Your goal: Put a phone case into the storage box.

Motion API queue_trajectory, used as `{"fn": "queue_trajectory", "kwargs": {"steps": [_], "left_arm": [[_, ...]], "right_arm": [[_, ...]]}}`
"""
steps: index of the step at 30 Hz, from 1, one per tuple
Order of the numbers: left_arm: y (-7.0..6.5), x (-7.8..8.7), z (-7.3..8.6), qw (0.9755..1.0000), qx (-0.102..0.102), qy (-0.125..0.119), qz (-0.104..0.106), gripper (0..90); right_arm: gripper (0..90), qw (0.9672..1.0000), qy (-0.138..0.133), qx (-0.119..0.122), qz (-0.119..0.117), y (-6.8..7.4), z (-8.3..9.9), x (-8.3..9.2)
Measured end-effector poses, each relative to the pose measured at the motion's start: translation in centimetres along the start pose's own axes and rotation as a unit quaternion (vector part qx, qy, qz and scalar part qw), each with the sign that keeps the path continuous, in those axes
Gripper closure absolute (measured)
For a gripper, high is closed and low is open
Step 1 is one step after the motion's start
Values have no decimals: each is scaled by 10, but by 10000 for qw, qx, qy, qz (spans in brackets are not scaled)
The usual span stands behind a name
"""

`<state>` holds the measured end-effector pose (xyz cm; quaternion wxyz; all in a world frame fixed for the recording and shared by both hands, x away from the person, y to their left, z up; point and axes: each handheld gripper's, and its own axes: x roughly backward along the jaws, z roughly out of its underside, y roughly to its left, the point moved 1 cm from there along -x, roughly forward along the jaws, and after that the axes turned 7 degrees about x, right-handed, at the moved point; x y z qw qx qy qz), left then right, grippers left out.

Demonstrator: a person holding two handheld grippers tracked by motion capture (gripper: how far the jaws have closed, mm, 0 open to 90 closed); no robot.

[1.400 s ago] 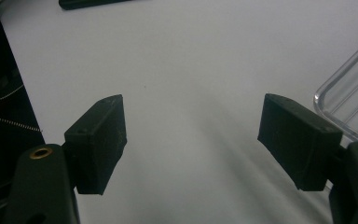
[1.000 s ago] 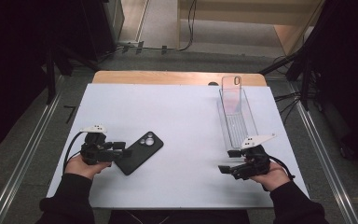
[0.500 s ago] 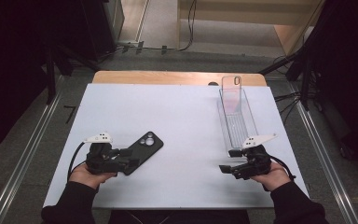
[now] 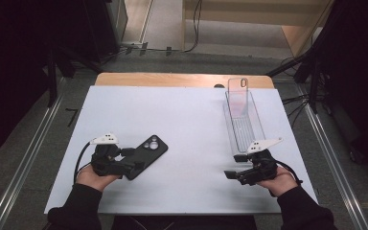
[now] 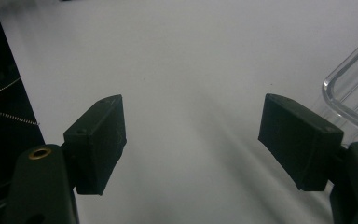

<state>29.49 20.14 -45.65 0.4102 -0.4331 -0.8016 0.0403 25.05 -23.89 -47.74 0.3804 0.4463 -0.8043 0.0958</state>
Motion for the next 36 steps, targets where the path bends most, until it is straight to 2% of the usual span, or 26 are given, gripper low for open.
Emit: {"fn": "queue_trajectory", "kwargs": {"steps": [4, 8, 11, 15, 19, 21, 24, 33, 36], "left_arm": [[1, -7, -8, 10000, -37, -62, 26, 189], [2, -14, -17, 9997, -219, -118, -2, 126], [4, -21, -22, 9998, -180, -38, 76, 0], [11, -26, -25, 9998, -188, 61, -18, 0], [18, -32, -28, 9997, -165, -15, -189, 0], [19, -35, -32, 9992, -264, -22, -289, 0], [23, -41, -35, 9992, -259, -17, -306, 0], [29, -48, -32, 9979, -308, 316, -473, 0], [28, -51, -30, 9966, -365, 469, -564, 0]], "right_arm": [[213, 10000, 1, -3, -2, 0, 0, 0], [213, 10000, 11, -32, 7, 0, 0, 0], [213, 10000, 12, -29, 2, 0, 1, 0], [214, 10000, 8, -37, -1, 0, 1, 0], [213, 10000, 29, -36, -5, 0, 0, 0], [213, 10000, 33, -33, -2, 0, 0, 0], [213, 10000, 31, -43, 2, 0, 1, 0], [213, 10000, 35, -49, -3, -1, 1, 0], [213, 10000, 60, -54, -9, 0, 1, 0]]}}
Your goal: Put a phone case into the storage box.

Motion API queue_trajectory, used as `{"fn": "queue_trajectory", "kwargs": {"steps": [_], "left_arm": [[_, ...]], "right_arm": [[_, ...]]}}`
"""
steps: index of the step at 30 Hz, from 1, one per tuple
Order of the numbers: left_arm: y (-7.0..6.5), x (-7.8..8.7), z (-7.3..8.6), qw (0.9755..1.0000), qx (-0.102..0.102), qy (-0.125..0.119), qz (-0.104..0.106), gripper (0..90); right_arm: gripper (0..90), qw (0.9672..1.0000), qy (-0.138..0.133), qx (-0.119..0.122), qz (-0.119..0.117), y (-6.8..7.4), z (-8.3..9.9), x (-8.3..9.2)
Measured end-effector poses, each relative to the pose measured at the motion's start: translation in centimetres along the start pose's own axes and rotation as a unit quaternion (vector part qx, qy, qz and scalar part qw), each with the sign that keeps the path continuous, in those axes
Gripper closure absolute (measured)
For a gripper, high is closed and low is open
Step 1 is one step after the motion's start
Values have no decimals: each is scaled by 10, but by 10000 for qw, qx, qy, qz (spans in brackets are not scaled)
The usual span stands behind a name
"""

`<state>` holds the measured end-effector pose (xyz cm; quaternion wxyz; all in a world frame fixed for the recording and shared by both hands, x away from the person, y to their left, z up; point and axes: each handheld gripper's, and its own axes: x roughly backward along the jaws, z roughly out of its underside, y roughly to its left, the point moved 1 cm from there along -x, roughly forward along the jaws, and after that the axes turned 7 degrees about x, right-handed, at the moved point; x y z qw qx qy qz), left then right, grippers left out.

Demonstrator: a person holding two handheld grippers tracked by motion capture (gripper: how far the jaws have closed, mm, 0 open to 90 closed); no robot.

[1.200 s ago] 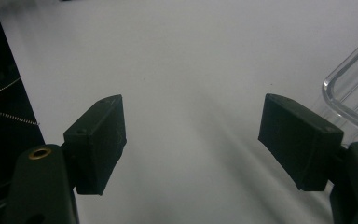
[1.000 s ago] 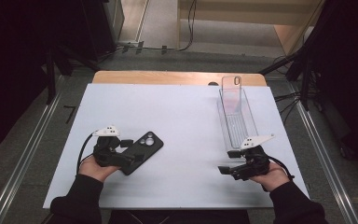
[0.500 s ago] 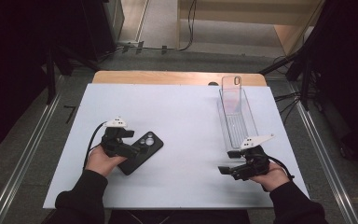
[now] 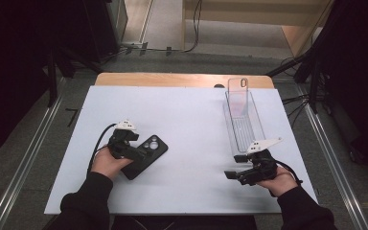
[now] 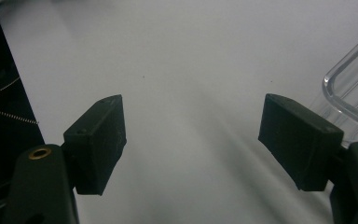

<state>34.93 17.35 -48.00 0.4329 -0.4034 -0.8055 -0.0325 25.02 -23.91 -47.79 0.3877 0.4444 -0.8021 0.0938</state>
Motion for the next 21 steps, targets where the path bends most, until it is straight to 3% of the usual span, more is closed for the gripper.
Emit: {"fn": "queue_trajectory", "kwargs": {"steps": [8, 14, 21], "left_arm": [[0, -6, 5, 9996, -26, 264, -97, 0], [1, -11, 8, 9985, -154, 475, -223, 0], [3, -17, 15, 9977, -256, 565, -266, 0]], "right_arm": [[213, 10000, -11, 1, 2, 0, 0, 0], [213, 10000, 5, 1, 9, 0, 0, 0], [213, 10000, 14, 18, 12, 0, 0, 0]]}}
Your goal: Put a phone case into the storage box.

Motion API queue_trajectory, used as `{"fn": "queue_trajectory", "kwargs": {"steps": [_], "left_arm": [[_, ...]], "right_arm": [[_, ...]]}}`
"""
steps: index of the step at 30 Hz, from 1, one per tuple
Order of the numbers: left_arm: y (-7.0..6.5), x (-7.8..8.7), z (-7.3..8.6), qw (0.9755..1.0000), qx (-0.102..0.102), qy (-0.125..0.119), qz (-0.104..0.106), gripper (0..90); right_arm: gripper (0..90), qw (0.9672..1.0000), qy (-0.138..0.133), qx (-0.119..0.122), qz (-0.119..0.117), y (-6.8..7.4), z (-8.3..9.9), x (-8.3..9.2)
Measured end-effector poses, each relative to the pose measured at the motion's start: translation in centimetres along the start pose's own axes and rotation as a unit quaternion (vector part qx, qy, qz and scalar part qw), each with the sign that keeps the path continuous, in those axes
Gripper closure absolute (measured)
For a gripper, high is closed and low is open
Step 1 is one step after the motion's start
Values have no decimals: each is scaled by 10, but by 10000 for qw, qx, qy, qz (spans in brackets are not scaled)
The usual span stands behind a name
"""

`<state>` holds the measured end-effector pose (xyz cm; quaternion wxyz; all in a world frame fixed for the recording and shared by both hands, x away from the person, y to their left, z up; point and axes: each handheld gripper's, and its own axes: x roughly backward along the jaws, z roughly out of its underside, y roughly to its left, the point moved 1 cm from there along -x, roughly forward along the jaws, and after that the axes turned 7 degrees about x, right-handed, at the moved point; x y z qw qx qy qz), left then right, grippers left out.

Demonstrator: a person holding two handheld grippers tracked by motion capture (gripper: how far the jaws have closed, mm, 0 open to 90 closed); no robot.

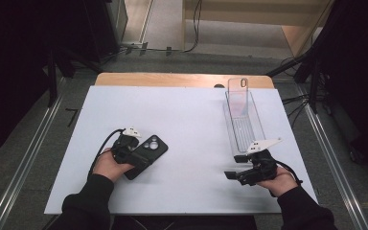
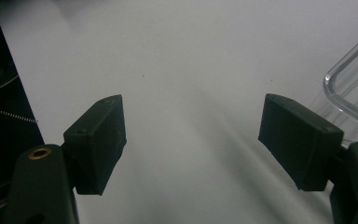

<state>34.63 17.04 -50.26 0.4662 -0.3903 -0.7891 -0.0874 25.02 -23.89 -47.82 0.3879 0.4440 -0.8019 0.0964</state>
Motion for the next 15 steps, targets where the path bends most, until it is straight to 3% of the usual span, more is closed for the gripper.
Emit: {"fn": "queue_trajectory", "kwargs": {"steps": [6, 8, 12, 15], "left_arm": [[-2, -1, 3, 9999, -134, -83, -68, 0], [-4, -2, 4, 9997, -158, -93, -166, 0], [-10, -4, 9, 9972, -386, -196, -616, 44], [-11, -5, 10, 9967, -400, -234, -660, 59]], "right_arm": [[213, 10000, -3, -3, -1, 0, 0, 0], [213, 10000, -8, -21, 4, 0, 0, 0], [213, 10000, 0, -14, 1, 0, 0, 0], [213, 10000, -5, -11, 0, 0, 0, 0]]}}
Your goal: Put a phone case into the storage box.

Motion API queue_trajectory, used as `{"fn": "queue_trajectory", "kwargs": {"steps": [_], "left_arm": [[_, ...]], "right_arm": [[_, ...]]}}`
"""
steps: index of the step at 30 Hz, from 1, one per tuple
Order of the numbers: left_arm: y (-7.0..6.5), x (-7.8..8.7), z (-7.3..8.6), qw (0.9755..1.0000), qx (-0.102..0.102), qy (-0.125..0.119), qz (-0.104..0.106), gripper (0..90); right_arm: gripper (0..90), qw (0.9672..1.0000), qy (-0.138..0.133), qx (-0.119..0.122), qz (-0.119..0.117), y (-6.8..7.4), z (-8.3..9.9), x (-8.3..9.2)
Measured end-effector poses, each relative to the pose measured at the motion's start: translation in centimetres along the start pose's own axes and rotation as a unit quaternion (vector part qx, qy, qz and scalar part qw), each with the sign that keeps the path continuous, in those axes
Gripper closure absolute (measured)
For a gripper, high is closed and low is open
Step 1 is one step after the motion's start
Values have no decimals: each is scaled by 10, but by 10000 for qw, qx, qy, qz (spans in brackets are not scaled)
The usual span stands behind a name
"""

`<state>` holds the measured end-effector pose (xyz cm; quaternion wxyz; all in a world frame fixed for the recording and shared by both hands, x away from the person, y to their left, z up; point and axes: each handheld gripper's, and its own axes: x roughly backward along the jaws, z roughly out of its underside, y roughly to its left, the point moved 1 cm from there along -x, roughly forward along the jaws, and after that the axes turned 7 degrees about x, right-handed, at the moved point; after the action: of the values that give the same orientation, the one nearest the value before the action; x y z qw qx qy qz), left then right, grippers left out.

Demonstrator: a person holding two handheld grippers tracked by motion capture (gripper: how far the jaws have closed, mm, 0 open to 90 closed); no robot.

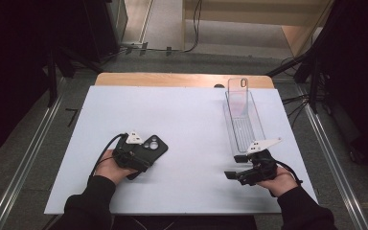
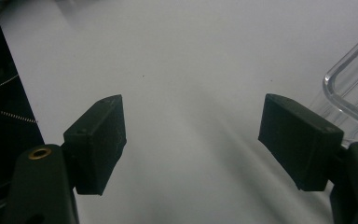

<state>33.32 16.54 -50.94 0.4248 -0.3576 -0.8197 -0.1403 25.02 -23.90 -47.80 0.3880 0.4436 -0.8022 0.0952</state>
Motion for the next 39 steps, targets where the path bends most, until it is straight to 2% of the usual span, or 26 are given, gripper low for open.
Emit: {"fn": "queue_trajectory", "kwargs": {"steps": [3, 7, 9, 17, 21, 27, 36, 39], "left_arm": [[-3, -1, 1, 9999, -84, 14, -106, 60], [-4, -1, 0, 9999, -15, 2, -137, 74], [-3, 1, 0, 9999, 23, 3, -162, 122], [-2, 2, -1, 9999, 91, -5, -126, 143], [0, 3, -2, 9998, 179, 13, -32, 147], [2, 6, -5, 9996, 268, 29, 50, 148], [1, 22, -14, 9982, 499, -198, 276, 148], [-4, 28, -18, 9978, 492, -258, 373, 149]], "right_arm": [[213, 10000, 8, 5, 3, 0, 0, 0], [213, 10000, 9, 11, -2, 0, 0, -1], [213, 10000, 3, 24, -6, 0, 0, -1], [213, 10000, -11, 19, -7, 0, 0, 0], [213, 10000, -15, 4, -21, 0, 0, 0], [213, 9994, -321, 139, -23, 2, -2, 2], [213, 9992, -354, 164, -6, 2, -2, 2], [213, 9991, -372, 182, -3, 2, -2, 2]]}}
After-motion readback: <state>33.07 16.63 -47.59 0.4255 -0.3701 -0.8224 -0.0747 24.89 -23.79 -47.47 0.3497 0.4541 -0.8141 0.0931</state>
